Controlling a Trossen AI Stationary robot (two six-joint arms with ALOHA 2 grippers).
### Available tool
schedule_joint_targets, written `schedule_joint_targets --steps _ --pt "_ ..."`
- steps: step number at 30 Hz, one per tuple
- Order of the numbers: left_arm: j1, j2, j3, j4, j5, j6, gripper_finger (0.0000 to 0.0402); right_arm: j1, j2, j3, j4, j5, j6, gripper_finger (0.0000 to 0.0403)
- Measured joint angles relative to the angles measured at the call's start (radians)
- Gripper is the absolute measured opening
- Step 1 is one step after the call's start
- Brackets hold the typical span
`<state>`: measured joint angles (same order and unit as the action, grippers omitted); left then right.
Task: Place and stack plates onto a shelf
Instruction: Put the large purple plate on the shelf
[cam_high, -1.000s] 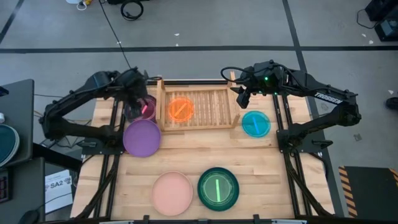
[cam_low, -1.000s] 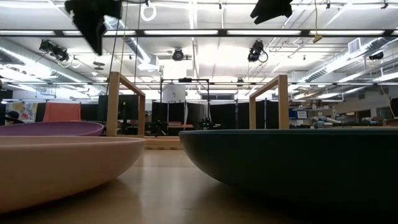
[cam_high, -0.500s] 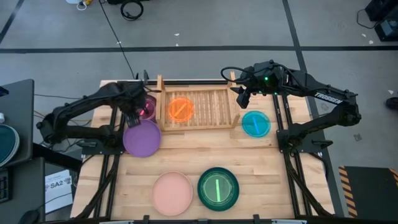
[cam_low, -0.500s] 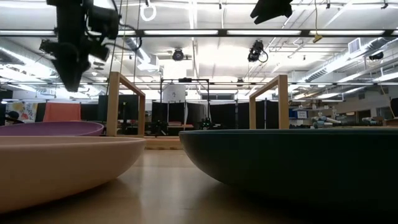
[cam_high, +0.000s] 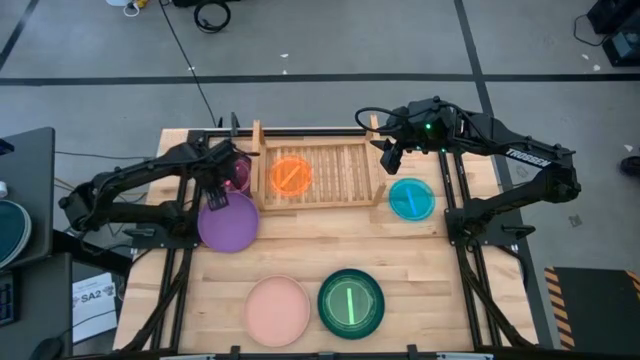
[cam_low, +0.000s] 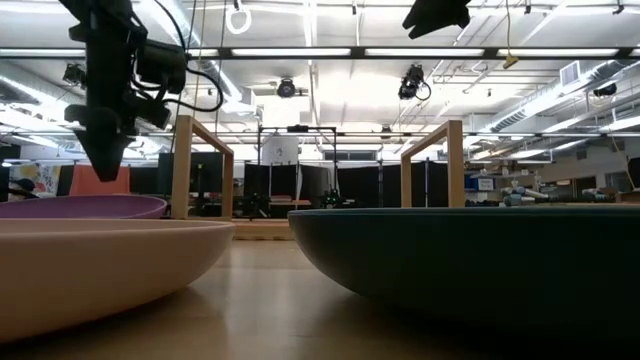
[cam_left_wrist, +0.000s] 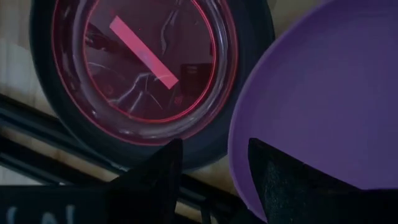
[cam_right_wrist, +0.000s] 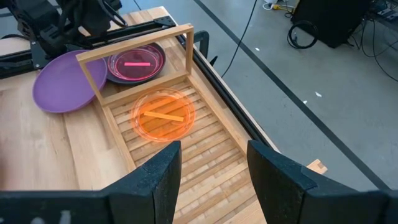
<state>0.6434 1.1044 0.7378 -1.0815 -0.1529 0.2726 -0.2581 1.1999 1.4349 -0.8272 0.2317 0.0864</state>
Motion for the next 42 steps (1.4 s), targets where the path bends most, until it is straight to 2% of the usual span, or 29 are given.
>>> schedule_joint_targets --steps 9,34,42 --pt "0.0 0.001 -0.06 0.032 -0.022 0.006 0.0188 0.0 0.0 0.0 0.0 0.0 0.0 0.0189" --pt "0.001 0.002 -0.06 0.039 0.008 0.026 0.0188 0.0 0.0 0.0 0.0 0.0 0.0 0.0189" --pt "0.105 0.002 -0.06 0.037 0.013 0.026 0.0188 0.0 0.0 0.0 0.0 0.0 0.0 0.0189"
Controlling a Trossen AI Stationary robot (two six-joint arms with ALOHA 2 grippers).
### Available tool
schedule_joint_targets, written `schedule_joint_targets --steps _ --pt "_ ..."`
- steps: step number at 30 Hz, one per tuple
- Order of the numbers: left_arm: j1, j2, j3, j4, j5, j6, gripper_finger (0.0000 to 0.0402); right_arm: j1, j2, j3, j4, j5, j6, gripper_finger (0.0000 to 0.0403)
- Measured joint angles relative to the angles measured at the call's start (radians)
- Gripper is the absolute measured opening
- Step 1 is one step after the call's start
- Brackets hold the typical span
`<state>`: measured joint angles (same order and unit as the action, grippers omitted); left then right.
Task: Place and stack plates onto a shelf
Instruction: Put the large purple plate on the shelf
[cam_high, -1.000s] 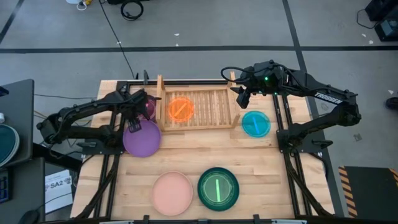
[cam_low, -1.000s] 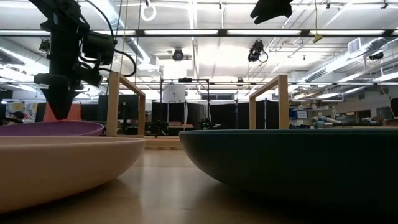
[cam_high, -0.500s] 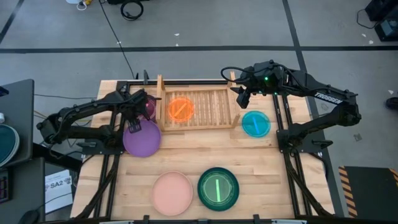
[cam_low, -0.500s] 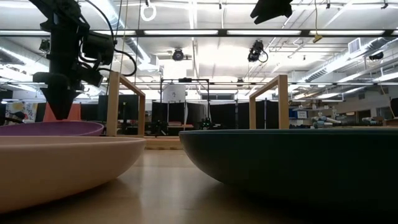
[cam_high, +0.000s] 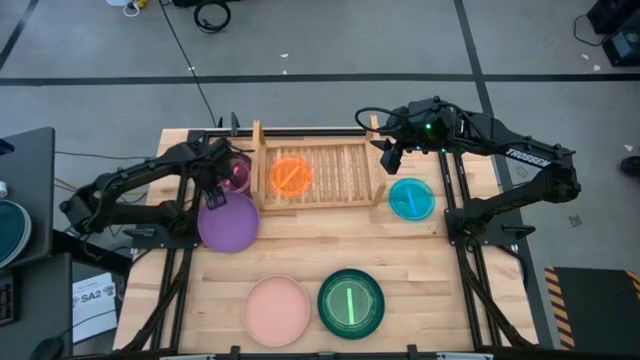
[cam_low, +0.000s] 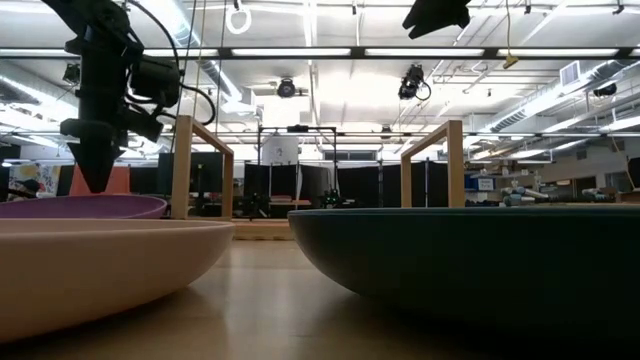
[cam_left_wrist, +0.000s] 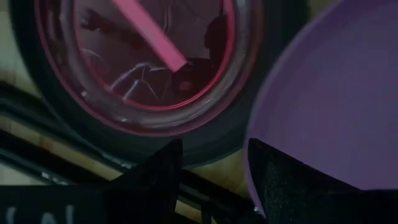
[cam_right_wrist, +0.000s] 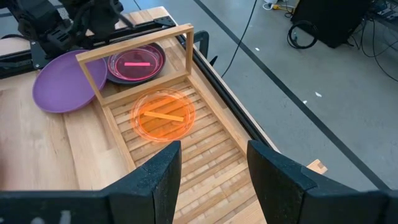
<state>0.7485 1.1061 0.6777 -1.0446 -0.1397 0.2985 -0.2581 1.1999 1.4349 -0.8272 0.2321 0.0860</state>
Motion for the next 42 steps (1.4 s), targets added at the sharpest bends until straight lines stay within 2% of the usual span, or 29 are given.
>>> schedule_joint_targets --steps 5,15,27,33,42 --pt "0.061 0.0 0.0 -0.012 0.092 0.047 0.0188 0.0 0.0 0.0 0.0 0.0 0.0 0.0189" --pt "0.102 0.0 -0.006 -0.009 0.141 0.083 0.0188 0.0 0.0 0.0 0.0 0.0 -0.003 0.0189" --pt "0.102 0.0 -0.034 0.017 0.124 0.129 0.0188 0.0 0.0 0.0 0.0 0.0 -0.003 0.0189" --pt "0.102 0.0 -0.108 0.1 0.141 0.207 0.0188 0.0 0.0 0.0 0.0 0.0 -0.003 0.0189" --pt "0.1 0.0 -0.111 0.102 0.141 0.212 0.0188 0.0 0.0 0.0 0.0 0.0 -0.009 0.0189"
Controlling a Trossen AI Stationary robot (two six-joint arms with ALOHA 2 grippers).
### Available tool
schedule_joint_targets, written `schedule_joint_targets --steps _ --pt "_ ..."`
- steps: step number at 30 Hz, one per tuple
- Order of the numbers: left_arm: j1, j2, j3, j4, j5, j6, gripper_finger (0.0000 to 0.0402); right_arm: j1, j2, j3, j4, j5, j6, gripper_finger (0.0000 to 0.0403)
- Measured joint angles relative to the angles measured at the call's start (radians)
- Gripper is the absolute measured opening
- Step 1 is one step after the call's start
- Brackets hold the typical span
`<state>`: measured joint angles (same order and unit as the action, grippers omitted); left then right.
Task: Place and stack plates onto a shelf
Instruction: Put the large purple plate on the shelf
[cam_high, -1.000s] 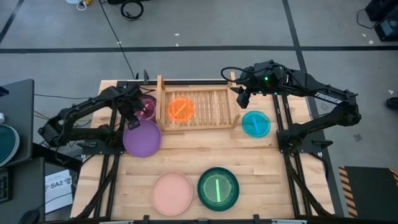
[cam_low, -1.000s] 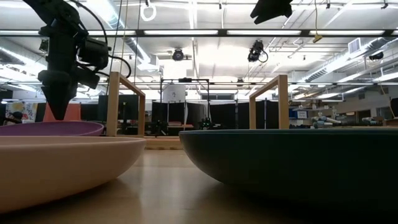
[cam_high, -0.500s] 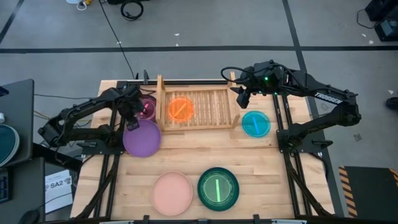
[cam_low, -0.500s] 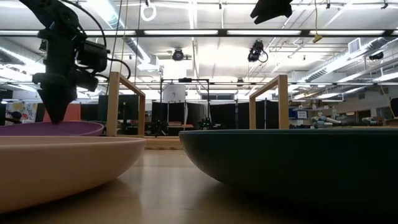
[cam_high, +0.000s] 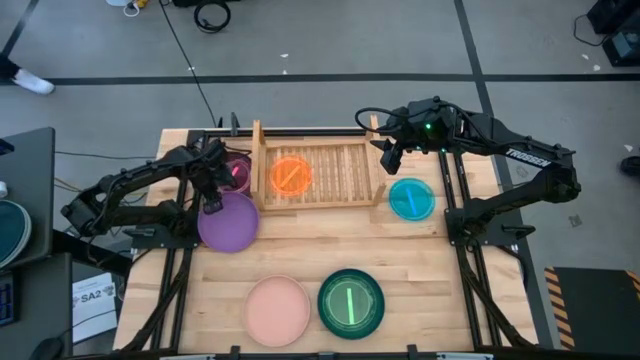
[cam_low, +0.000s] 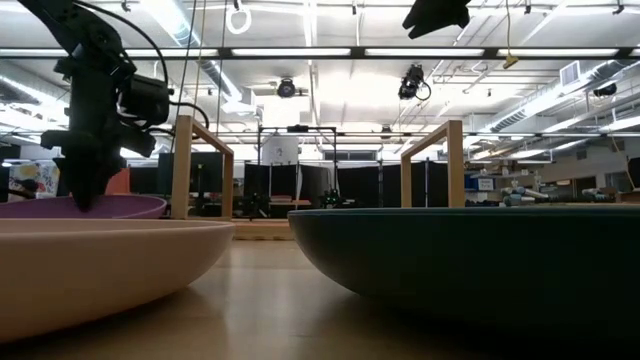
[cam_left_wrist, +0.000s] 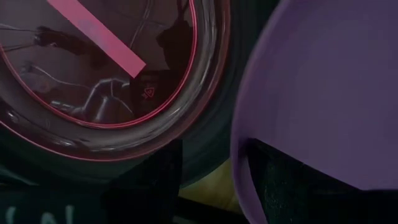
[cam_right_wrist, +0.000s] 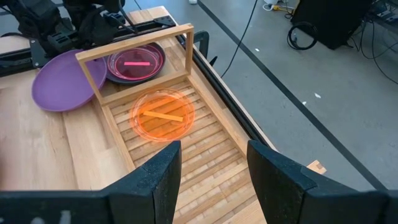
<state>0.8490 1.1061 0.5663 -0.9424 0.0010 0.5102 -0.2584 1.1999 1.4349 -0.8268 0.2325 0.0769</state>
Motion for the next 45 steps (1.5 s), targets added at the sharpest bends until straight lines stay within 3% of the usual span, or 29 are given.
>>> schedule_joint_targets --steps 8,26,40,45 --pt "0.0 0.0 0.0 0.001 -0.005 0.0 0.0176 0.0 0.0 0.0 0.0 0.0 -0.001 0.0189" --pt "0.0 -0.001 0.012 -0.005 0.016 -0.005 0.0019 0.0 0.0 0.0 0.0 0.0 -0.002 0.0189" --pt "0.0 -0.001 0.13 -0.169 0.035 0.002 0.0017 0.0 0.0 0.0 0.001 0.0 -0.002 0.0189" --pt "0.0 0.0 0.186 -0.264 0.101 0.003 0.0017 0.0 0.0 0.0 0.001 0.0 -0.002 0.0189"
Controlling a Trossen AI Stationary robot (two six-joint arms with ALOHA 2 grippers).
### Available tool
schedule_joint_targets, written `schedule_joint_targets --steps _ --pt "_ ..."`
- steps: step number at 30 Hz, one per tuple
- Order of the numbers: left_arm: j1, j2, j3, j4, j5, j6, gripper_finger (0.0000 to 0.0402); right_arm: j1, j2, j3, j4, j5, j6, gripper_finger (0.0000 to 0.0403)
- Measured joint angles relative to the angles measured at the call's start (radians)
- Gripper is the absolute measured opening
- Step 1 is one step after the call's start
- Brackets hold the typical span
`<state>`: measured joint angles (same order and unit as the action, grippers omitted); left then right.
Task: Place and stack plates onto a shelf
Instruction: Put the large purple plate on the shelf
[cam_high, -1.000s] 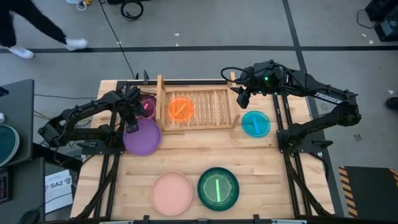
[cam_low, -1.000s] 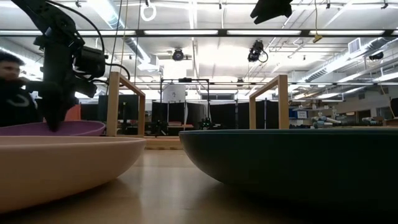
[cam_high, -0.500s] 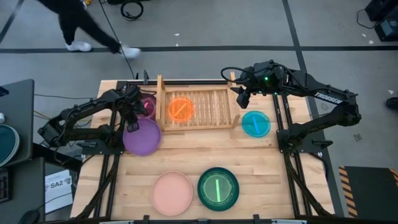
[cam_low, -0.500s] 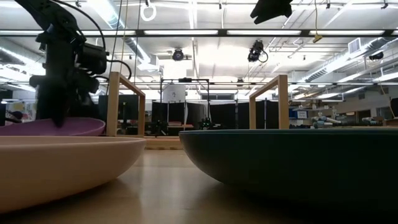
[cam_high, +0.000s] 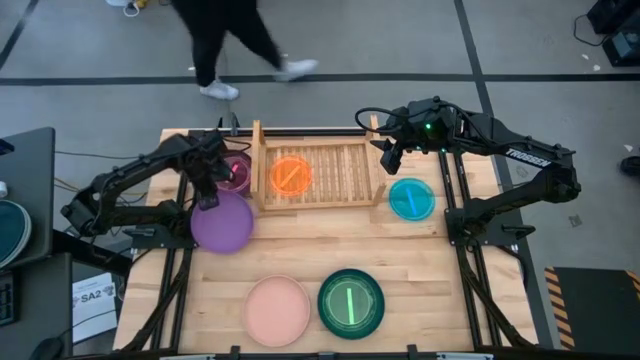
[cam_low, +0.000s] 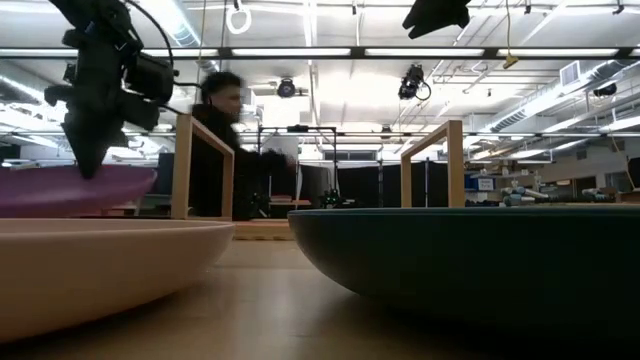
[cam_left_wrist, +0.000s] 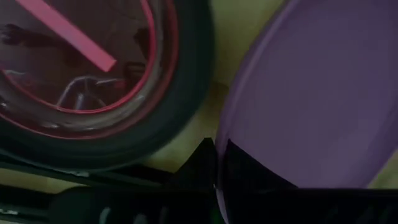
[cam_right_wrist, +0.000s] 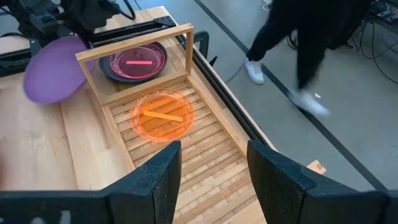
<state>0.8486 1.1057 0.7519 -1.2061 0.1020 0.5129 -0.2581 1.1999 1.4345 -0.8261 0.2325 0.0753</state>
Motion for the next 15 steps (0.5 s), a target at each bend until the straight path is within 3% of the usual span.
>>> schedule_joint_targets --steps 8,15 --pt "-0.016 0.0 0.074 -0.157 0.192 -0.001 0.0016 0.0 0.0 0.0 0.0 0.0 0.0 0.0189" --pt "-0.115 0.0 0.181 -0.273 0.337 -0.021 0.0016 0.0 0.0 0.0 0.0 0.0 0.003 0.0189"
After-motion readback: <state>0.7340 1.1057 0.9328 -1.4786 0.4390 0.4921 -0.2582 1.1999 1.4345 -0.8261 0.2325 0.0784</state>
